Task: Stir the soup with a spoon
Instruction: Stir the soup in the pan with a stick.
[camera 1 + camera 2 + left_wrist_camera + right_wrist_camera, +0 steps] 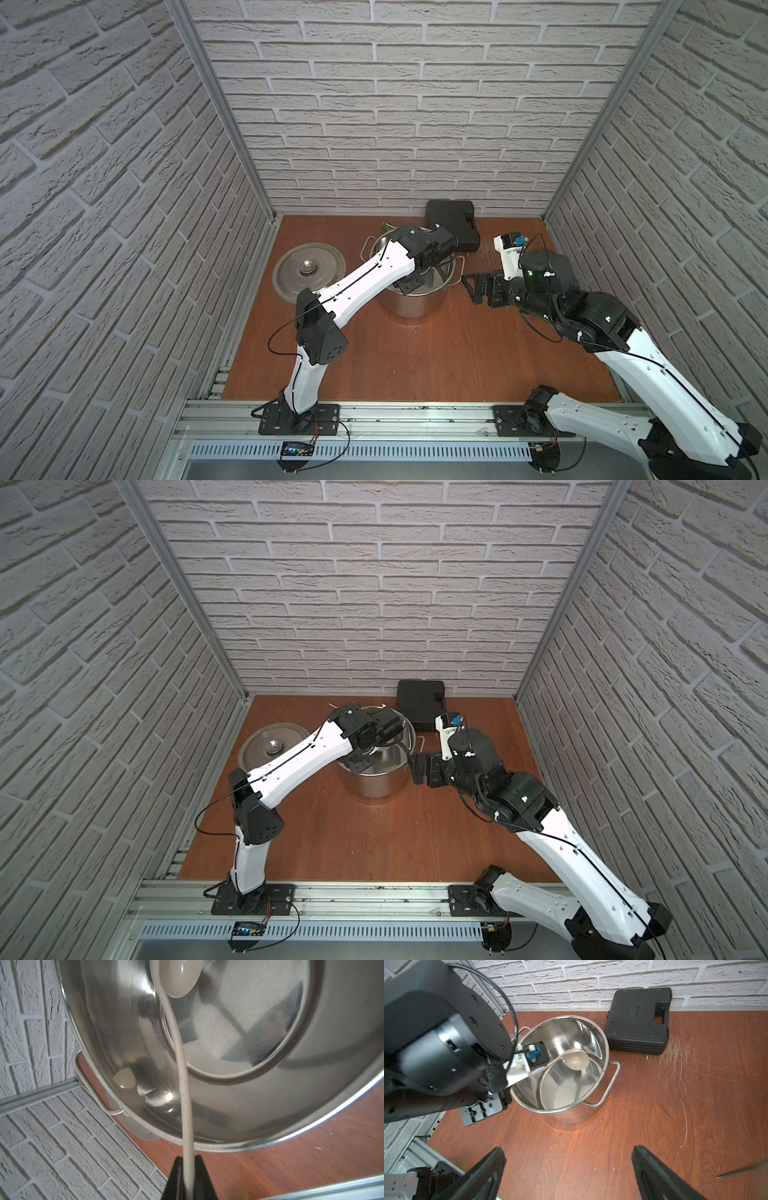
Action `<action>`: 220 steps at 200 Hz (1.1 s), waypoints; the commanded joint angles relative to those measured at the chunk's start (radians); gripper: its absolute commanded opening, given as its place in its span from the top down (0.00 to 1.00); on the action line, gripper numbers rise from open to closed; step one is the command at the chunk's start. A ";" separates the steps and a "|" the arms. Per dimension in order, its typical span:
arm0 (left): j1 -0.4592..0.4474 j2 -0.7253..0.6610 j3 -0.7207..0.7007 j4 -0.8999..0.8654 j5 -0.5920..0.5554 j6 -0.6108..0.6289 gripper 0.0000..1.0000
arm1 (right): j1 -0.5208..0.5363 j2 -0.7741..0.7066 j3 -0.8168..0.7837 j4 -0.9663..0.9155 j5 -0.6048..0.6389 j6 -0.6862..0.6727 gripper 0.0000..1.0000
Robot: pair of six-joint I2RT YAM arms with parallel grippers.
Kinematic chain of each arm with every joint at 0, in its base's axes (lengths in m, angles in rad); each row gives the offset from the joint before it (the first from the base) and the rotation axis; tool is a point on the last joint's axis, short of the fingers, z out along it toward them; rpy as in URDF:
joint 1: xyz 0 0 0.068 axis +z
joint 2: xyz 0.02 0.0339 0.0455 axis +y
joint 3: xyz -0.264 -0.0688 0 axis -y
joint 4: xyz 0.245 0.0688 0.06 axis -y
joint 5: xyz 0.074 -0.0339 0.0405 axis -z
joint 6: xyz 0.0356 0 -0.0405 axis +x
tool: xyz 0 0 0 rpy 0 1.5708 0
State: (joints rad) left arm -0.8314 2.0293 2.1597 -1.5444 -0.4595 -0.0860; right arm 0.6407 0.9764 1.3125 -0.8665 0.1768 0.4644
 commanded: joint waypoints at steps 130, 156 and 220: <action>-0.014 -0.247 -0.257 -0.143 -0.046 -0.050 1.00 | 0.008 0.048 -0.004 0.082 -0.040 0.030 0.03; 0.052 -0.243 -0.256 -0.128 -0.060 -0.036 1.00 | 0.008 0.054 0.007 0.082 -0.044 0.029 0.03; 0.046 -0.119 -0.084 -0.014 -0.036 0.004 1.00 | 0.008 0.024 0.014 0.034 -0.017 0.018 0.03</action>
State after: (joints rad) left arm -0.7578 1.8561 2.0071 -1.5990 -0.5072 -0.1032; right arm 0.6407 1.0328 1.3087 -0.8349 0.1387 0.4858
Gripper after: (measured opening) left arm 0.095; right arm 0.975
